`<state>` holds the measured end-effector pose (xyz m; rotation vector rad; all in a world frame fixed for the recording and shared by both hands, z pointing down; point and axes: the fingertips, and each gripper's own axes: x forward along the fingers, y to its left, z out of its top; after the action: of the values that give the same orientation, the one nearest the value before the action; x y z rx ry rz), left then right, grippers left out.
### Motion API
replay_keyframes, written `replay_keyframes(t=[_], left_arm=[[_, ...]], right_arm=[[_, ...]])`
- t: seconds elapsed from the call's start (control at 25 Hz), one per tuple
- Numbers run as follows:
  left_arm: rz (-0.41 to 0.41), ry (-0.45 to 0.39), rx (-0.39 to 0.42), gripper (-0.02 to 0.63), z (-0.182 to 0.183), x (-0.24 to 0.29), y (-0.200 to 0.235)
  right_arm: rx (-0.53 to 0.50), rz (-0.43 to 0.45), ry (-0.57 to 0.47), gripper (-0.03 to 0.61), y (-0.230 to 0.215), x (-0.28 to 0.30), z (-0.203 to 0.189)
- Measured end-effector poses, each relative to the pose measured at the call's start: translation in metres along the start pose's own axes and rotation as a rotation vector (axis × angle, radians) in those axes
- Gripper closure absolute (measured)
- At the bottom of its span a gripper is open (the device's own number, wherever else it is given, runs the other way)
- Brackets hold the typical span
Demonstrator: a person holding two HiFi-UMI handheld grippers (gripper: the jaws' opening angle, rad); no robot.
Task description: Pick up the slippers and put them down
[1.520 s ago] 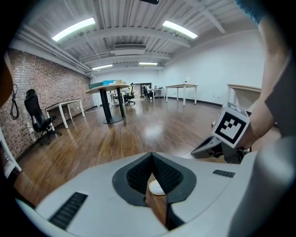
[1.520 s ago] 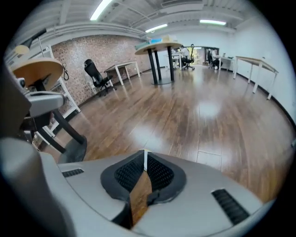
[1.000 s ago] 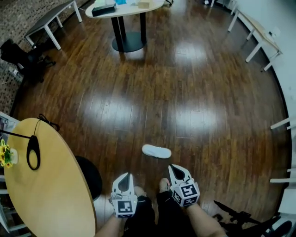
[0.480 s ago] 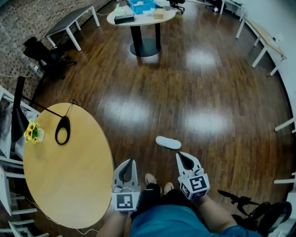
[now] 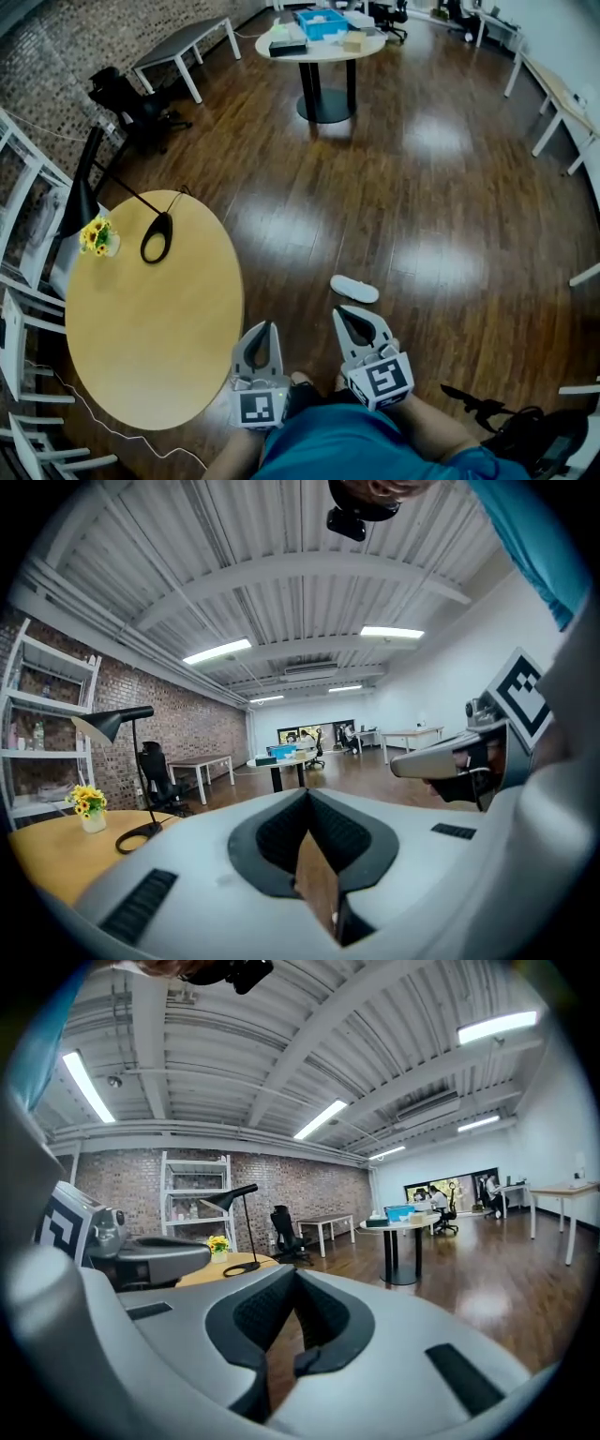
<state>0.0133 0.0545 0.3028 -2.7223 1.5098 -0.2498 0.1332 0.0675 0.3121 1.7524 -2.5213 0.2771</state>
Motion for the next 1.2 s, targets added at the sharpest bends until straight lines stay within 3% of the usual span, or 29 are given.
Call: replay_keyframes(t=[0.16, 0.48, 0.8, 1.2], left_arm=[[-0.02, -0.001, -0.026, 0.609, 0.004, -0.023, 0.003], [-0.024, 0.008, -0.041, 0.609, -0.005, -0.054, 0.025], [-0.072, -0.006, -0.033, 0.609, -0.007, -0.065, 0.025], [-0.116, -0.012, -0.011, 0.609, -0.001, -0.063, 0.006]], right_arm=[[-0.018, 0.017, -0.01, 0.569, 0.037, -0.009, 0.014], [-0.018, -0.001, 0.01, 0.571, 0.085, -0.018, 0.004], [-0.012, -0.018, 0.029, 0.572, 0.099, -0.018, -0.006], [-0.007, -0.068, 0.019, 0.572, 0.083, -0.035, -0.005]])
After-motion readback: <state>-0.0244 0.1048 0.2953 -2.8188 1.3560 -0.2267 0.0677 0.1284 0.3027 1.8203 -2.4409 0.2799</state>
